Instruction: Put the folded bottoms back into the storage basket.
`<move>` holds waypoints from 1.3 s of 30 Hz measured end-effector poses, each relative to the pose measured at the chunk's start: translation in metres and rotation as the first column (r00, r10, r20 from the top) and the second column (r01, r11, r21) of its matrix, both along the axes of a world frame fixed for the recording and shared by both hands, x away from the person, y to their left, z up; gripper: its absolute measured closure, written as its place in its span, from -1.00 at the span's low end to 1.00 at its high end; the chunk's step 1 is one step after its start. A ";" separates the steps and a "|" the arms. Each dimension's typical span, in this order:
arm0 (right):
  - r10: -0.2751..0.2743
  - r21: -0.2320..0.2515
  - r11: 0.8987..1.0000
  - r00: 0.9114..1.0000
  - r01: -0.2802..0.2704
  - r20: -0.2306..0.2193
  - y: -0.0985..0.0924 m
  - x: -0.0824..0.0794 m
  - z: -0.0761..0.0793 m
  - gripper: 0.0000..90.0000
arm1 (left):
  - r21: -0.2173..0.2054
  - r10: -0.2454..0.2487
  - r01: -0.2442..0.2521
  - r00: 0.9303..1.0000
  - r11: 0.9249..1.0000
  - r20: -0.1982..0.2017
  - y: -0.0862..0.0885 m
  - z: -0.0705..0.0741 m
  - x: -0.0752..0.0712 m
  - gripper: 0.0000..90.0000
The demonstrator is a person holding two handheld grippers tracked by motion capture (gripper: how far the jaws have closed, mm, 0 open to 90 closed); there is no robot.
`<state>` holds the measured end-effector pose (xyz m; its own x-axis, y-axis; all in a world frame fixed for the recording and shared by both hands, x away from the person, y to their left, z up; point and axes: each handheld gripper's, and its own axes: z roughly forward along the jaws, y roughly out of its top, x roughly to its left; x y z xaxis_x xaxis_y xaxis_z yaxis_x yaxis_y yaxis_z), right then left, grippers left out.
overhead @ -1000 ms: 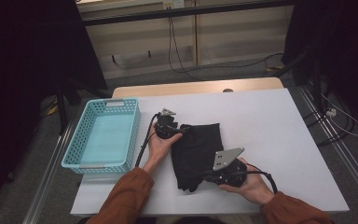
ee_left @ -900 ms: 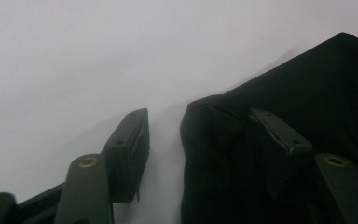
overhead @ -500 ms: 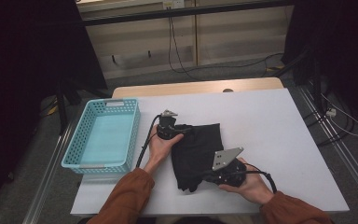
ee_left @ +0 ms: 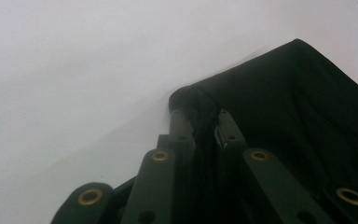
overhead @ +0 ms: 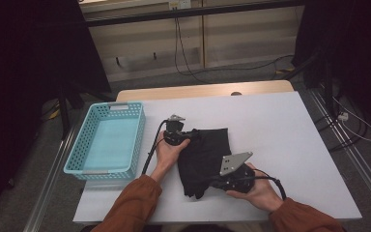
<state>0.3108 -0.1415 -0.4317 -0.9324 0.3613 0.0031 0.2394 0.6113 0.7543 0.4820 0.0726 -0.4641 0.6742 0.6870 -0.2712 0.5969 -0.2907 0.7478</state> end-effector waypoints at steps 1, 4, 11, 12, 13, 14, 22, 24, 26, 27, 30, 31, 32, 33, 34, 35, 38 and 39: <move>-0.001 0.003 1.000 1.000 0.001 0.001 0.000 0.000 0.000 0.84 | -0.009 0.004 -0.004 1.000 1.000 0.000 0.000 0.001 0.000 0.80; -0.004 0.021 1.000 1.000 0.004 -0.002 0.000 -0.001 0.002 0.84 | -0.037 0.021 -0.021 1.000 0.999 -0.003 0.002 0.004 0.001 0.81; -0.017 0.044 0.999 1.000 0.016 0.012 0.001 -0.001 0.005 0.84 | -0.077 0.041 -0.040 0.999 0.996 0.015 0.009 0.014 0.004 0.82; -0.016 0.046 0.999 1.000 0.016 0.014 0.001 -0.001 0.005 0.84 | -0.079 0.041 -0.039 0.999 0.996 0.017 0.010 0.015 0.005 0.82; -0.019 0.051 0.999 1.000 0.018 0.015 0.001 -0.001 0.006 0.84 | -0.079 0.043 -0.042 0.999 0.996 0.018 0.009 0.017 0.005 0.82; -0.020 0.054 0.998 1.000 0.019 0.019 0.002 -0.001 0.006 0.84 | -0.080 0.042 -0.040 0.999 0.996 0.023 0.009 0.019 0.005 0.82; -0.033 0.074 0.997 0.999 0.030 0.039 0.001 -0.003 0.010 0.84 | -0.092 0.038 -0.033 0.998 0.995 0.052 0.005 0.035 0.005 0.82; -0.034 0.075 0.997 0.998 0.031 0.047 0.001 -0.003 0.011 0.84 | -0.092 0.041 -0.035 0.998 0.995 0.057 0.004 0.036 0.005 0.82; -0.035 0.077 0.997 0.998 0.031 0.047 0.002 -0.003 0.011 0.84 | -0.089 0.039 -0.033 0.997 0.995 0.060 0.004 0.037 0.005 0.82; -0.035 0.077 0.997 0.998 0.031 0.050 0.002 -0.003 0.012 0.84 | -0.093 0.039 -0.033 0.997 0.995 0.063 0.004 0.038 0.006 0.82; -0.036 0.084 0.996 0.998 0.032 0.055 0.003 -0.001 0.013 0.84 | -0.098 0.044 -0.037 0.996 0.995 0.074 0.004 0.041 0.006 0.82; -0.037 0.084 0.996 0.998 0.032 0.058 0.003 -0.001 0.013 0.84 | -0.089 0.041 -0.034 0.996 0.995 0.078 0.004 0.043 0.006 0.82; -0.037 0.084 0.996 0.997 0.032 0.061 0.004 0.000 0.014 0.84 | -0.093 0.041 -0.033 0.996 0.995 0.084 0.004 0.044 0.006 0.82; -0.037 0.084 0.996 0.997 0.032 0.061 0.004 0.000 0.014 0.84 | -0.093 0.041 -0.033 0.996 0.995 0.084 0.004 0.044 0.006 0.82; -0.036 0.087 0.996 0.997 0.031 0.064 0.005 0.000 0.014 0.84 | -0.100 0.044 -0.036 0.995 0.994 0.088 0.006 0.047 0.006 0.82; -0.036 0.090 0.996 0.997 0.030 0.065 0.006 0.000 0.015 0.84 | -0.100 0.044 -0.035 0.995 0.994 0.090 0.006 0.049 0.006 0.82; -0.034 0.094 0.995 0.997 0.028 0.066 0.007 0.000 0.016 0.84 | -0.106 0.046 -0.035 0.994 0.994 0.096 0.007 0.052 0.007 0.82; -0.035 0.098 0.995 0.997 0.028 0.069 0.008 0.001 0.017 0.84 | -0.105 0.047 -0.036 0.994 0.994 0.100 0.007 0.055 0.008 0.82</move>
<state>0.3117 -0.1337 -0.4151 -0.9196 0.3919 -0.0262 0.2014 0.5275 0.8253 0.4901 0.0799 -0.4092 0.6734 0.6872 -0.2727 0.5256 -0.1856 0.8303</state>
